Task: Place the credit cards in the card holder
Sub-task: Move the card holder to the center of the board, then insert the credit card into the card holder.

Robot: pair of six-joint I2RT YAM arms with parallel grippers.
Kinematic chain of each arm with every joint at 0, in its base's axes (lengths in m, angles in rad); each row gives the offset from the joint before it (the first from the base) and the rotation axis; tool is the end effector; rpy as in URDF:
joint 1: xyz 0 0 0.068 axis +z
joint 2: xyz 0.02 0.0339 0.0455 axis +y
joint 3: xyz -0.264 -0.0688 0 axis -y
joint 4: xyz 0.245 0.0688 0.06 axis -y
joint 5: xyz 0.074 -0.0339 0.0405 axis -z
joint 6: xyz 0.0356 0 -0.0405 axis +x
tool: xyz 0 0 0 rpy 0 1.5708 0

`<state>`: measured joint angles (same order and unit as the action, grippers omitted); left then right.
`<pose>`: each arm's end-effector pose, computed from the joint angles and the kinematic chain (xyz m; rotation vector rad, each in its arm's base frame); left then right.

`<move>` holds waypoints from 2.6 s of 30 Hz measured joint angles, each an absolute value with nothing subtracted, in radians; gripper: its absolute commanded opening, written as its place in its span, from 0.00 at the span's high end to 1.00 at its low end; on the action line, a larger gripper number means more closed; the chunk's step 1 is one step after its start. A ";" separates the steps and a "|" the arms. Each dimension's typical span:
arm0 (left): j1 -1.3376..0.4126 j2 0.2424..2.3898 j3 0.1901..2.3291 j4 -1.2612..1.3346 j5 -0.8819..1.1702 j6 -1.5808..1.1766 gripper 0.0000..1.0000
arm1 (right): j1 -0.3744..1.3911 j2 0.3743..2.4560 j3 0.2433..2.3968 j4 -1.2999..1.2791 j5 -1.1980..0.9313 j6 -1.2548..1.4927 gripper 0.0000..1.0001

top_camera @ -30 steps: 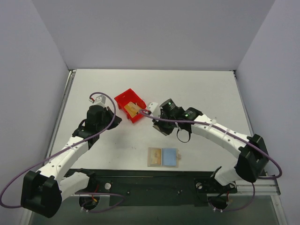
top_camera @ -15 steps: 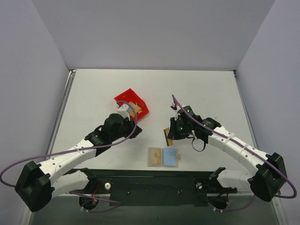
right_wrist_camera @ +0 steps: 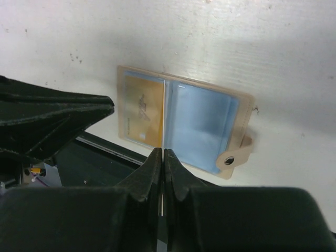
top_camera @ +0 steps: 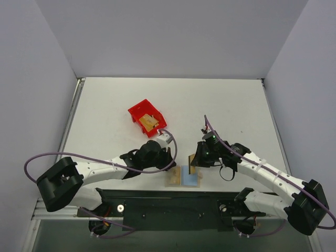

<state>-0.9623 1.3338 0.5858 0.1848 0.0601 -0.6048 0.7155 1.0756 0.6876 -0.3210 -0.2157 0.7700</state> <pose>0.1532 -0.2236 0.1890 0.4459 2.2537 -0.9426 0.1660 0.1544 0.2378 -0.0557 2.4750 0.9659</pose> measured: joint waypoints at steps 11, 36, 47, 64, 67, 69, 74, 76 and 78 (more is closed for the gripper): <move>-1.026 1.460 0.586 0.301 0.145 -0.610 1.00 | 0.715 1.074 0.592 -0.317 -0.190 0.836 1.00; -1.048 1.639 0.588 0.410 0.177 -0.655 1.00 | 0.762 0.972 0.448 -0.250 -0.111 0.812 1.00; -1.048 1.651 0.593 0.421 0.183 -0.669 1.00 | 0.762 1.030 0.435 -0.186 -0.139 0.815 1.00; -1.048 1.639 0.593 0.400 0.172 -0.670 1.00 | 0.760 1.167 0.433 -0.028 -0.241 0.864 1.00; -1.048 1.605 0.595 0.356 0.153 -0.668 1.00 | 0.761 1.176 0.426 -0.006 -0.248 0.868 1.00; -1.048 1.571 0.604 0.323 0.141 -0.665 1.00 | 0.761 1.179 0.422 0.005 -0.252 0.871 1.00; -1.048 1.511 0.642 0.290 0.127 -0.650 1.00 | 0.761 1.197 0.412 0.042 -0.264 0.882 1.00; -1.048 1.504 0.653 0.291 0.127 -0.645 1.00 | 0.761 1.203 0.408 0.057 -0.270 0.888 1.00; -1.048 1.509 0.659 0.292 0.127 -0.642 1.00 | 0.761 1.209 0.406 0.068 -0.274 0.891 1.00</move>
<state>-1.0485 1.5093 0.6590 0.2916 0.1272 -0.6418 0.7612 1.2087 0.4057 0.0681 -0.2745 0.8909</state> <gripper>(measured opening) 0.020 0.006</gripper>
